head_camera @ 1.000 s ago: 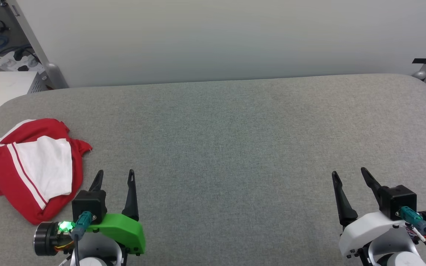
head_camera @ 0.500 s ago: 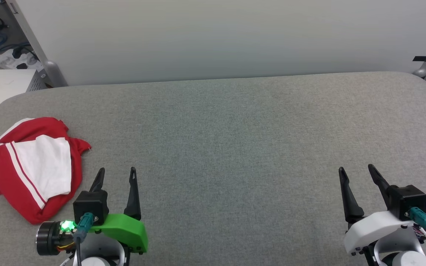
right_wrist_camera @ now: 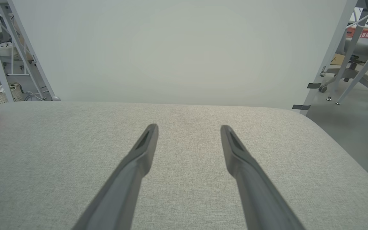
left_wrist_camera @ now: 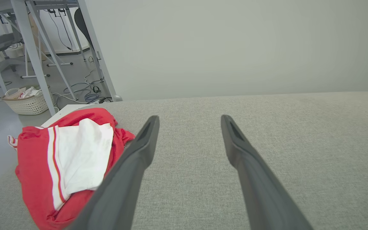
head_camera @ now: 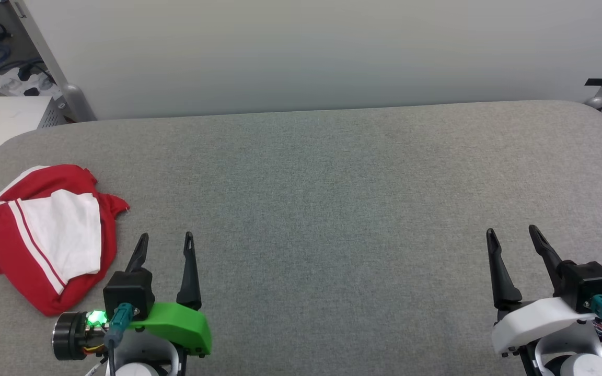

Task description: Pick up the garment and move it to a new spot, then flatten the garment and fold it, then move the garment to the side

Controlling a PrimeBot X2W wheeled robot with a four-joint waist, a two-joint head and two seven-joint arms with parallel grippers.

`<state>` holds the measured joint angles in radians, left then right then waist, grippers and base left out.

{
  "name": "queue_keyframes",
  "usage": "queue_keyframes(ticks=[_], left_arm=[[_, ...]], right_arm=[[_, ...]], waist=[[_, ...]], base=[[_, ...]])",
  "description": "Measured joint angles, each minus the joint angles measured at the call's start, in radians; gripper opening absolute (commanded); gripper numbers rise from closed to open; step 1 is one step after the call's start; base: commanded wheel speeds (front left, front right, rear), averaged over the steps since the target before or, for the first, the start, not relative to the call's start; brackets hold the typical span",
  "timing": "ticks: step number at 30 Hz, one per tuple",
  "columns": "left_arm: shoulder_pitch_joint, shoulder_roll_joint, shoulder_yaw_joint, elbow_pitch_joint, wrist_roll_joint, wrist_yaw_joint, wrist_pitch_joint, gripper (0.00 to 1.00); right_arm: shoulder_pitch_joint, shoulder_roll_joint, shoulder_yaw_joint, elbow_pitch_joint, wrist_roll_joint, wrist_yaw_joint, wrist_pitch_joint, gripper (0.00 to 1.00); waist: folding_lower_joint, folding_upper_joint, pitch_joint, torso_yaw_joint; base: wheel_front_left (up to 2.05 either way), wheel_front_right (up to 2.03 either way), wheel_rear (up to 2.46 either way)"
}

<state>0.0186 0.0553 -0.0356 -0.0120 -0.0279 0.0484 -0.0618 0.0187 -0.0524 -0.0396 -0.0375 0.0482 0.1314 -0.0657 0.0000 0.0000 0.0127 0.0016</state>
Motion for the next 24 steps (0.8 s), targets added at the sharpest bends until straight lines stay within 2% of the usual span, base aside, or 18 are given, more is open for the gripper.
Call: queue_keyframes(ticks=[24], left_arm=[[0.000,0.000,-0.022,-0.001,-0.029,0.001,-0.052,1.00]], right_arm=[[0.020,0.000,-0.012,-0.039,0.011,0.000,-0.047,1.00]], waist=[[0.0000,0.0000,-0.003,0.006]], base=[[0.00,0.00,0.00]])
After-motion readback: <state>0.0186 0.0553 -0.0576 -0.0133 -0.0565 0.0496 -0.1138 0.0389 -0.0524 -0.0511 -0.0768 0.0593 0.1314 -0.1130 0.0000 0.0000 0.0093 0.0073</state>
